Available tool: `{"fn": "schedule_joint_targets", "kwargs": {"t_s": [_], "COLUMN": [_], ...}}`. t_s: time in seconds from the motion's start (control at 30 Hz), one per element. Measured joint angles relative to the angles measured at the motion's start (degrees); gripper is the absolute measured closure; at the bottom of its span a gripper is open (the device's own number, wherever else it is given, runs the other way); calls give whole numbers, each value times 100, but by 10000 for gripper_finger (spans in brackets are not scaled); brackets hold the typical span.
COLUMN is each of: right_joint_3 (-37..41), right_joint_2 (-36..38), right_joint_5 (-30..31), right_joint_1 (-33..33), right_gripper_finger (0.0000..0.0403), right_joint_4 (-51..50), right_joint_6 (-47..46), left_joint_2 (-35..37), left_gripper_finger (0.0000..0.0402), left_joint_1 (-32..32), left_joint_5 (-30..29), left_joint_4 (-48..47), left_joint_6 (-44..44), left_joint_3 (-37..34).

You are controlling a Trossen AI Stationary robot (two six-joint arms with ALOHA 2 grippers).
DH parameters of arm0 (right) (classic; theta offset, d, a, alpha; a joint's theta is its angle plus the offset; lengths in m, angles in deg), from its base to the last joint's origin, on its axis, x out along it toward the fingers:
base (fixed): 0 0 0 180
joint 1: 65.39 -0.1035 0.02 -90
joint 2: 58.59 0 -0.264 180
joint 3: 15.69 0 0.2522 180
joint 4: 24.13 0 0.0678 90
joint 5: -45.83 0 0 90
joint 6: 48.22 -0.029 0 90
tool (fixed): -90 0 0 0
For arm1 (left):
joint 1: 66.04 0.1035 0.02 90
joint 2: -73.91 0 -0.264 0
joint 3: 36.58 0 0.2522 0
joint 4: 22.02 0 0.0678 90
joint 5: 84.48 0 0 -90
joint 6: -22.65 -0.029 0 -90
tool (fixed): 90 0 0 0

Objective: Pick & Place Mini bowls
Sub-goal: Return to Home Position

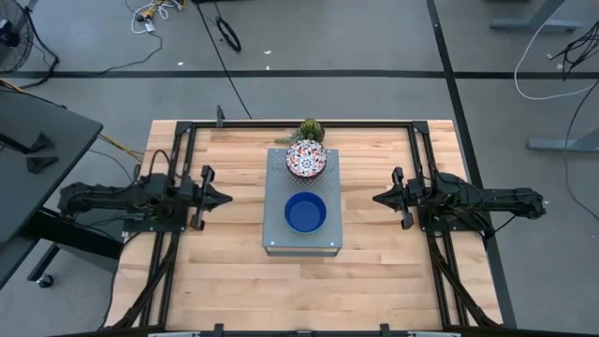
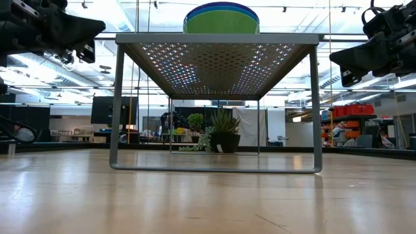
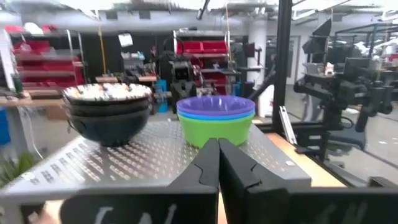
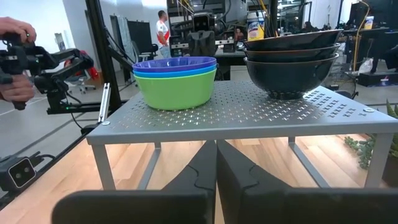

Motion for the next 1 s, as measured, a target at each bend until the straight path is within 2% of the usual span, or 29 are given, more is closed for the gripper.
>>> {"fn": "schedule_joint_targets", "kwargs": {"t_s": [0.17,0.27,0.53,1.0], "right_joint_3": [0,0,0,0], "right_joint_2": [-2,-2,-2,0], "right_joint_5": [0,0,1,0], "right_joint_1": [0,-2,-1,0], "right_gripper_finger": [392,392,392,392], "right_joint_4": [0,0,0,0], "right_joint_6": [-2,-1,0,-2], "left_joint_2": [219,330,363,363], "left_gripper_finger": [401,401,401,401], "left_joint_1": [4,4,2,3], "left_joint_5": [-106,-111,-126,-12], "left_joint_4": [70,427,471,-557], "left_joint_6": [-114,-17,-136,-519], "left_joint_3": [-2,-256,-269,-271]}}
